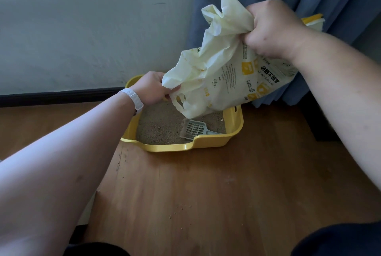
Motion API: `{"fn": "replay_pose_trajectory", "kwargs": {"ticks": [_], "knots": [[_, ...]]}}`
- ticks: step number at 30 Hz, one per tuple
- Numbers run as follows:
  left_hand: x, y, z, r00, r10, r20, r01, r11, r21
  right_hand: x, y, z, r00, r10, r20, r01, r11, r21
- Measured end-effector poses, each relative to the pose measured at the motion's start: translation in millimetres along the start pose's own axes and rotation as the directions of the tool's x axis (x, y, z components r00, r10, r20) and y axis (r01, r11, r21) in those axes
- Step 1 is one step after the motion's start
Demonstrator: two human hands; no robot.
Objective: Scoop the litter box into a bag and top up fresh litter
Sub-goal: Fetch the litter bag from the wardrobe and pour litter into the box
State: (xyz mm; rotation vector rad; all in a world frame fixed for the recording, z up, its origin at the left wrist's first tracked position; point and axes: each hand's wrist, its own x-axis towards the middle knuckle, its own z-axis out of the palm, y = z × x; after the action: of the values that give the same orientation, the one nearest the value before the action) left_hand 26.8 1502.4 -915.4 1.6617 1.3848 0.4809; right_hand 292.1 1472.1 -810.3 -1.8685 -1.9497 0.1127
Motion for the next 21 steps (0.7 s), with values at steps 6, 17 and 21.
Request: {"fn": "replay_pose_trajectory", "kwargs": {"ticks": [6,17,21], "knots": [[9,13,19,1.0,0.006,0.015,-0.006,1.0,0.002,-7,20,-12,0.999,0.035,-0.009,-0.036,0.999,-0.028],[24,41,56,0.995,0.086,0.041,-0.088,0.995,0.041,-17,58,-32,0.997,0.066,-0.051,-0.071,0.993,-0.099],[29,43,64,0.996,0.085,0.026,-0.086,0.995,0.043,-20,67,-34,0.995,0.075,-0.058,-0.08,0.993,-0.083]]}}
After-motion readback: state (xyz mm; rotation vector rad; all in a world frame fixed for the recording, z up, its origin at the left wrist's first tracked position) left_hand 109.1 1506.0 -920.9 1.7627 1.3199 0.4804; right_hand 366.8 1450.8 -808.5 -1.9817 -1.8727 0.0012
